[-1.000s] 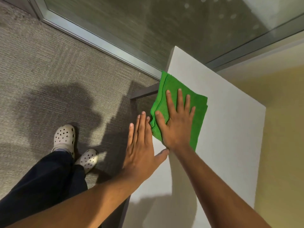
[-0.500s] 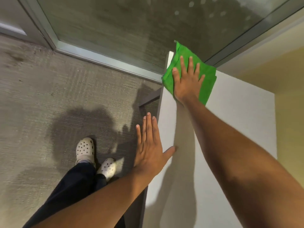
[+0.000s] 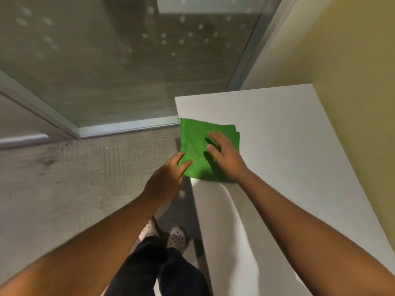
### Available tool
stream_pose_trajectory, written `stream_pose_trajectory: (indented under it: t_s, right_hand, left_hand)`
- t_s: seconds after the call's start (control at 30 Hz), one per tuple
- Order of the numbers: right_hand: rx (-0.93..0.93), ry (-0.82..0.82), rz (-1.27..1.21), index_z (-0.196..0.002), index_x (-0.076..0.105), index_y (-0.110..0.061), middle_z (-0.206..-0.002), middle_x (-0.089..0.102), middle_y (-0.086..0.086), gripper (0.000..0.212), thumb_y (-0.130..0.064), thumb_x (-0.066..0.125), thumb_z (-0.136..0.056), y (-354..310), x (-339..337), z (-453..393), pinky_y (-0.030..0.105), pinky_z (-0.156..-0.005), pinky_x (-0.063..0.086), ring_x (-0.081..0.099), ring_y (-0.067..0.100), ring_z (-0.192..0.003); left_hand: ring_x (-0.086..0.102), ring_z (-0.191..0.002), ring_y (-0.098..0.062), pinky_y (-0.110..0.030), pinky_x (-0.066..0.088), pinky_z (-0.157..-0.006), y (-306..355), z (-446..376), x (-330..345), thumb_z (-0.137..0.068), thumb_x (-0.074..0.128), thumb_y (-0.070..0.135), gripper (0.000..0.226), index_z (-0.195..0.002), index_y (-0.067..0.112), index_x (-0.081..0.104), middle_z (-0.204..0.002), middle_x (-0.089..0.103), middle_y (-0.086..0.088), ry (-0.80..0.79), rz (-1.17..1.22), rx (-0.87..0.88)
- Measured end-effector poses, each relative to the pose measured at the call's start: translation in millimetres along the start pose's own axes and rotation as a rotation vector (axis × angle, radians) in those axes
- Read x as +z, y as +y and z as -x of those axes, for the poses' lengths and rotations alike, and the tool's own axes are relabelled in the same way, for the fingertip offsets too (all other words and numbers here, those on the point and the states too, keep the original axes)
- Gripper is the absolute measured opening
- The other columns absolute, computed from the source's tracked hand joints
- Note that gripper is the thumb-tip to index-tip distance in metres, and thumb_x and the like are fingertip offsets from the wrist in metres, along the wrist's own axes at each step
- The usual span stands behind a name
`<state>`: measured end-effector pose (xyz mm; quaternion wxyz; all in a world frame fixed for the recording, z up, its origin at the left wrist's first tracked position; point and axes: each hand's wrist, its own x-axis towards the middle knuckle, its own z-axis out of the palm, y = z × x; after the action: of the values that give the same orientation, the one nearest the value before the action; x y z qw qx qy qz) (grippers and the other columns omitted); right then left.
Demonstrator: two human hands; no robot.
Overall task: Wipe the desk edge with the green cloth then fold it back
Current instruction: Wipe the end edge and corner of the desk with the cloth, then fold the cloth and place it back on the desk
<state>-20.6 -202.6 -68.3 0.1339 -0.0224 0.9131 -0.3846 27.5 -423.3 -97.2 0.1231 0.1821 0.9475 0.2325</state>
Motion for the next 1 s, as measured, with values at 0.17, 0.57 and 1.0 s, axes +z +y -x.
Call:
stream_pose_trajectory:
  t_s: [0.17,0.57,1.0]
  right_hand:
    - [-0.110,-0.110,0.388,-0.141,0.065,-0.011,-0.149,0.058,0.015,0.052,-0.019,0.075,-0.091,35,-9,72,0.039,-0.117,0.046,0.056,0.032,-0.135]
    - [0.007,0.282,0.041,-0.098,0.081,0.001,-0.103,0.079,0.018,0.028,0.004,0.089,-0.071,43,-37,80,0.041,-0.090,0.058,0.073,0.032,-0.097]
    - [0.353,0.320,-0.233,-0.104,0.080,-0.014,-0.101,0.079,0.007,0.009,-0.016,0.075,-0.097,17,-154,-26,0.043,-0.087,0.059,0.068,0.020,-0.086]
  left_hand:
    - [0.062,-0.117,-0.036,-0.049,0.059,-0.084,5,-21,-21,-0.102,0.063,0.012,0.038,-0.140,0.011,0.064,-0.134,0.061,-0.014,-0.066,-0.172,0.158]
    - [0.069,-0.110,-0.024,-0.038,0.054,-0.099,26,-77,-91,-0.093,0.078,0.005,0.024,-0.117,0.011,0.080,-0.113,0.077,-0.006,-0.006,0.302,0.145]
    - [0.076,-0.085,-0.020,-0.038,0.064,-0.074,14,-229,-138,-0.103,0.068,0.015,0.008,-0.103,0.019,0.075,-0.087,0.079,0.001,-0.376,0.794,-0.129]
